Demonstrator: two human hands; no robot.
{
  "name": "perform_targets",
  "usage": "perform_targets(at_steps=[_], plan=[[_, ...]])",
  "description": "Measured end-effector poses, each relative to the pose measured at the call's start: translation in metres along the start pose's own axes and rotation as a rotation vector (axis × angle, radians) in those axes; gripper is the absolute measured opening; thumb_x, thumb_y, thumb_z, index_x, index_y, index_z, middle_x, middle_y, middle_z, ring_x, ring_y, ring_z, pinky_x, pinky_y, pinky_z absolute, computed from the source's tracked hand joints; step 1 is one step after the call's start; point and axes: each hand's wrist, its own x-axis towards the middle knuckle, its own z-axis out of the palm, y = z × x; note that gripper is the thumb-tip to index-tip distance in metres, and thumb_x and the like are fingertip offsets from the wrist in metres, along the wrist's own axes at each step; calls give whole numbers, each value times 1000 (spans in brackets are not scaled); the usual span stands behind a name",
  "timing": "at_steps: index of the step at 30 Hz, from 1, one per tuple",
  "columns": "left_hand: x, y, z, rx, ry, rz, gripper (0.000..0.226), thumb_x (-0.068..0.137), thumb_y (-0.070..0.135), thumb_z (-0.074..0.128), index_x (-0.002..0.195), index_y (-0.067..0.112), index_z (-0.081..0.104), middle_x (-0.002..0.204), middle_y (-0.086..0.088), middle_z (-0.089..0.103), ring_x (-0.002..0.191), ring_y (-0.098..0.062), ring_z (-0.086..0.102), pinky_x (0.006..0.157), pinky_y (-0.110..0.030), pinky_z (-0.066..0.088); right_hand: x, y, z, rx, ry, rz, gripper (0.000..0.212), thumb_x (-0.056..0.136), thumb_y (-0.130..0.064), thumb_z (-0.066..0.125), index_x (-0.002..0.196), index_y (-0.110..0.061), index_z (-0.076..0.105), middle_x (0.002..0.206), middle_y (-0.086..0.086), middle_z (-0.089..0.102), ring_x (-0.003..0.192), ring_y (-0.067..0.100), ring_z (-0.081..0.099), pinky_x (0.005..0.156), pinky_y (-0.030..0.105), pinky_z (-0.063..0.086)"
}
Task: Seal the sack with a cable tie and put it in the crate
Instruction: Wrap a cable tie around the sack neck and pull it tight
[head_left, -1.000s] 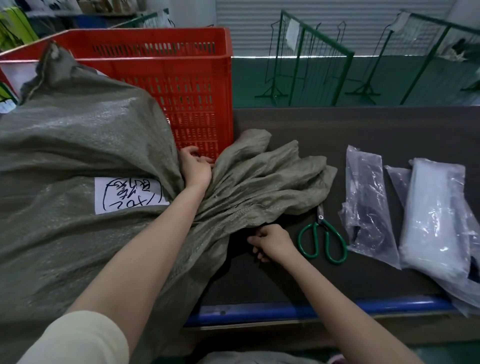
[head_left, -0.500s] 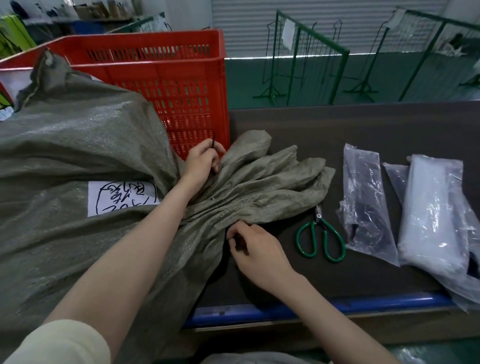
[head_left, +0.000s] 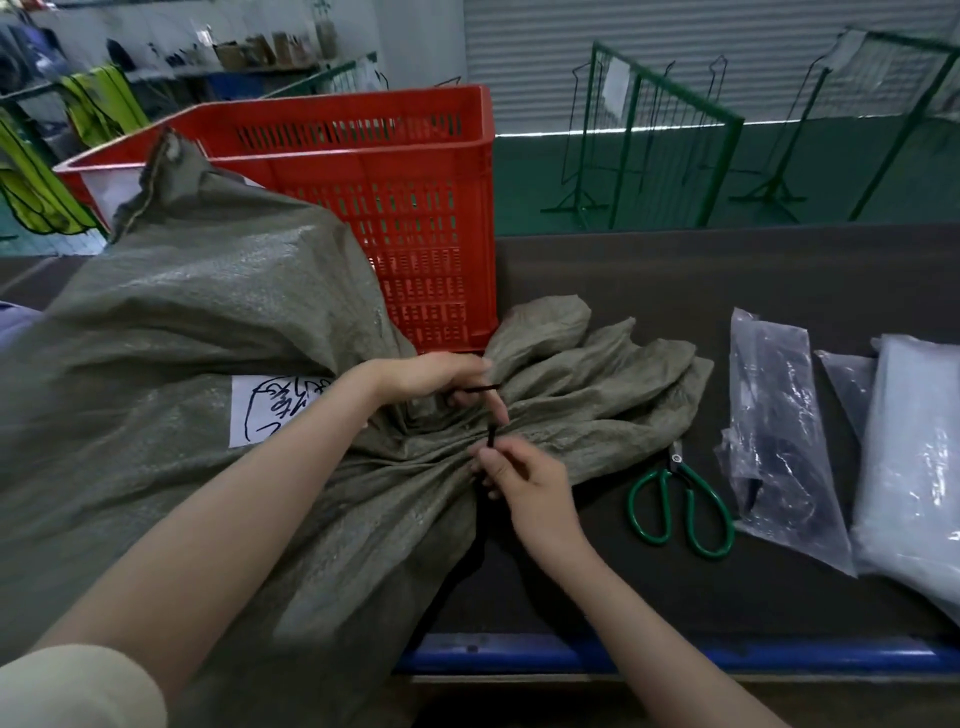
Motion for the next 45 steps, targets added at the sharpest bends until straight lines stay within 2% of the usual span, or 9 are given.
perform_targets(at_steps=[3, 6, 8, 10, 14, 25, 34, 38, 45], plan=[[0, -3, 7, 12, 45, -8, 49, 98, 39, 25, 90, 23, 71, 67, 5, 44, 66, -9, 39, 78, -30, 32, 7, -4, -6, 117, 74, 29, 18, 92, -7, 50, 82, -20, 56, 63, -5, 55, 48, -3, 50, 48, 12, 41], [-2, -7, 10, 18, 36, 6, 41, 99, 33, 30, 86, 26, 69, 62, 21, 63, 66, 7, 56, 73, -8, 41, 9, -4, -10, 116, 98, -9, 21, 95, -13, 46, 77, -19, 54, 57, -10, 55, 48, -2, 46, 48, 12, 38], [-5, -9, 12, 1, 26, 35, 32, 94, 36, 37, 84, 25, 66, 69, 26, 67, 72, 14, 59, 75, -4, 42, 9, -2, -11, 120, 101, -15, 25, 95, -15, 45, 73, -19, 54, 53, -13, 56, 48, -2, 44, 49, 12, 37], [-6, -9, 15, -37, 51, 60, 27, 87, 40, 40, 79, 25, 61, 67, 27, 65, 71, 15, 57, 75, -7, 42, 10, -1, -11, 119, 82, -37, 28, 96, -14, 44, 70, -20, 55, 53, -12, 54, 49, -1, 43, 49, 11, 35], [-3, -10, 17, -71, 118, 71, 28, 97, 19, 37, 77, 22, 56, 54, 29, 59, 57, 16, 52, 60, 0, 38, 11, 2, -9, 85, 36, -55, 30, 96, -14, 42, 68, -18, 52, 59, -4, 48, 50, -1, 40, 50, 11, 33], [-11, -2, 23, -75, 83, 68, 33, 97, 21, 38, 72, 26, 58, 56, 30, 60, 60, 16, 54, 66, -4, 41, 16, 14, -6, 64, -34, -47, 24, 89, -25, 40, 66, -17, 46, 61, -3, 44, 51, -4, 41, 53, 7, 33], [-14, 1, 25, -66, 43, 64, 31, 97, 20, 40, 76, 27, 63, 62, 28, 67, 67, 16, 59, 71, -7, 43, 17, 16, -7, 56, -47, -79, 25, 91, -18, 41, 66, -16, 46, 62, -3, 43, 52, -5, 42, 54, 7, 34], [-14, 0, 25, -77, 58, 52, 30, 96, 21, 40, 77, 26, 63, 62, 27, 67, 67, 15, 59, 73, -11, 43, 18, 18, -7, 32, -47, -62, 23, 87, -24, 42, 66, -17, 48, 62, -4, 44, 53, -4, 42, 55, 8, 34], [-13, -2, 26, -81, 58, 51, 32, 97, 18, 39, 75, 24, 62, 60, 26, 67, 64, 16, 58, 69, -4, 42, 17, 19, -8, -12, -40, -46, 23, 86, -27, 42, 65, -20, 49, 60, -5, 45, 53, -3, 41, 56, 11, 32]])
